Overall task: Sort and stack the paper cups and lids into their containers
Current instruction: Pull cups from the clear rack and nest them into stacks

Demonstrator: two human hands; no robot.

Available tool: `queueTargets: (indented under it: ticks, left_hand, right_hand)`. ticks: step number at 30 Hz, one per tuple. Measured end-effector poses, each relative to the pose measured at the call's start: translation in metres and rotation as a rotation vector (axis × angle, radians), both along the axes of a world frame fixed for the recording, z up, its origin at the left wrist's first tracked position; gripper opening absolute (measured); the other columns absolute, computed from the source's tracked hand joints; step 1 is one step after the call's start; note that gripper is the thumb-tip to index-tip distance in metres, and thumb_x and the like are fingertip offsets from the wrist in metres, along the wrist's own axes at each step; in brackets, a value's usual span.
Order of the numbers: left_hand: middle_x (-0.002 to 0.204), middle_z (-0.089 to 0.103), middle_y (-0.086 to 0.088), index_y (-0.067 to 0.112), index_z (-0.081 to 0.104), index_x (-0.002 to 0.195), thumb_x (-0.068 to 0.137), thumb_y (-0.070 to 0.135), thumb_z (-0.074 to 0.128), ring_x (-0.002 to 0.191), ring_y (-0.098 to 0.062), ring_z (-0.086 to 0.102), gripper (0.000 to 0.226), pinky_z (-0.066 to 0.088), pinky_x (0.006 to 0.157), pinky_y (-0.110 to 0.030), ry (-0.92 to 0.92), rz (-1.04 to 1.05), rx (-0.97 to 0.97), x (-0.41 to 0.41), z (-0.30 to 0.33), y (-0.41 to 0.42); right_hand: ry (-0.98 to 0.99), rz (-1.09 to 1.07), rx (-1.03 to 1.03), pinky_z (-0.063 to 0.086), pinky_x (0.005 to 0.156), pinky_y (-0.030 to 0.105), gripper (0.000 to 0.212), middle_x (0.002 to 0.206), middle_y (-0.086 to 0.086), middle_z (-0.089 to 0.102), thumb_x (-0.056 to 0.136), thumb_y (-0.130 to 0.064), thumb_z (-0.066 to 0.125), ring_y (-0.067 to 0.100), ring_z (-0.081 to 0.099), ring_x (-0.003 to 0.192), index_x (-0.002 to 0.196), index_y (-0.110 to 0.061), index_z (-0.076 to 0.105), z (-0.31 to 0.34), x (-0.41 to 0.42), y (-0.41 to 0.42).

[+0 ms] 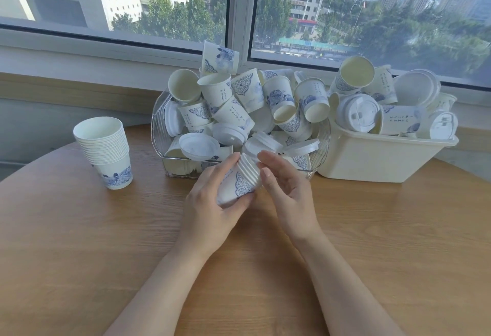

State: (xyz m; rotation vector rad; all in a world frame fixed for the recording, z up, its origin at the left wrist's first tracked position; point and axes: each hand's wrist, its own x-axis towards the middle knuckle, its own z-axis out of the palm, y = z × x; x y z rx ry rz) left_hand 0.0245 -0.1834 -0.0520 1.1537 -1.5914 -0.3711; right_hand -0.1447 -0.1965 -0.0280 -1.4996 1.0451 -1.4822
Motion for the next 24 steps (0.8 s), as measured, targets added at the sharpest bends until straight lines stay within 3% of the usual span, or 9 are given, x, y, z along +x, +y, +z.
queueTargets:
  ticks: [3, 6, 10, 15, 18, 20, 22, 24]
  left_hand:
    - [0.130, 0.064, 0.014, 0.030, 0.056, 0.147, 0.080, 0.036, 0.087, 0.123, -0.003, 0.060, 0.074, 0.044, 0.104, -0.017, 0.008, 0.002, -0.002, 0.001, 0.001, 0.001]
    - [0.136, 0.062, 0.015, 0.029, 0.055, 0.148, 0.082, 0.029, 0.086, 0.129, -0.002, 0.057, 0.073, 0.043, 0.109, -0.020, 0.058, -0.002, 0.026, -0.001, 0.000, 0.000]
    - [0.145, 0.059, 0.012, 0.027, 0.049, 0.153, 0.085, 0.021, 0.083, 0.138, -0.008, 0.053, 0.076, 0.045, 0.115, -0.036, 0.101, -0.026, 0.053, -0.001, -0.002, -0.002]
    - [0.146, 0.058, 0.013, 0.031, 0.047, 0.154, 0.085, 0.024, 0.084, 0.139, -0.008, 0.051, 0.079, 0.045, 0.115, -0.042, 0.107, -0.044, 0.117, -0.003, -0.001, 0.000]
    - [0.146, 0.057, 0.013, 0.032, 0.046, 0.154, 0.085, 0.025, 0.084, 0.138, -0.005, 0.051, 0.079, 0.046, 0.115, -0.040, 0.106, -0.051, 0.124, -0.003, 0.000, 0.001]
    - [0.147, 0.057, 0.015, 0.034, 0.046, 0.154, 0.085, 0.026, 0.084, 0.138, -0.002, 0.050, 0.078, 0.045, 0.115, -0.039, 0.105, -0.043, 0.131, -0.003, 0.001, 0.001]
    - [0.147, 0.056, 0.016, 0.034, 0.047, 0.154, 0.085, 0.025, 0.084, 0.139, -0.001, 0.049, 0.078, 0.044, 0.116, -0.035, 0.109, -0.039, 0.131, -0.004, 0.002, 0.002]
    - [0.148, 0.055, 0.017, 0.033, 0.048, 0.153, 0.085, 0.024, 0.084, 0.140, 0.000, 0.047, 0.078, 0.042, 0.117, -0.032, 0.116, -0.039, 0.126, -0.004, 0.002, 0.001]
  right_hand:
    - [0.041, -0.035, -0.024, 0.054, 0.097, 0.030, 0.028, 0.120, -0.004, 0.075, 0.100, -0.014, 0.068, 0.012, 0.070, 0.113, 0.128, -0.013, 0.069, 0.006, 0.002, 0.002]
    - [0.192, -0.198, -0.112, 0.056, 0.087, 0.032, 0.033, 0.115, -0.008, 0.072, 0.096, -0.024, 0.075, 0.012, 0.069, 0.104, 0.128, -0.023, 0.068, 0.015, -0.002, 0.000]
    - [0.395, -0.475, -0.298, 0.059, 0.083, 0.035, 0.048, 0.153, -0.008, 0.049, 0.099, -0.024, 0.070, 0.009, 0.065, 0.102, 0.145, -0.027, 0.056, 0.040, -0.025, -0.021]
    - [0.570, -0.538, -0.187, 0.057, 0.093, 0.038, 0.063, 0.169, -0.008, 0.029, 0.103, -0.024, 0.062, 0.000, 0.065, 0.086, 0.159, -0.035, 0.035, 0.070, -0.052, -0.048]
    - [0.606, -0.523, -0.160, 0.056, 0.092, 0.035, 0.060, 0.159, -0.009, 0.045, 0.104, -0.025, 0.061, -0.001, 0.064, 0.082, 0.158, -0.033, 0.039, 0.073, -0.057, -0.051]
    - [0.600, -0.559, -0.200, 0.056, 0.086, 0.035, 0.050, 0.133, -0.011, 0.062, 0.102, -0.027, 0.062, -0.001, 0.061, 0.079, 0.150, -0.030, 0.050, 0.071, -0.058, -0.049]
    - [0.566, -0.600, -0.229, 0.055, 0.081, 0.034, 0.041, 0.116, -0.012, 0.061, 0.100, -0.028, 0.065, 0.003, 0.060, 0.077, 0.141, -0.029, 0.057, 0.068, -0.058, -0.047]
    - [0.547, -0.613, -0.233, 0.054, 0.079, 0.029, 0.045, 0.124, -0.010, 0.055, 0.099, -0.028, 0.067, 0.006, 0.061, 0.075, 0.142, -0.030, 0.055, 0.066, -0.059, -0.047]
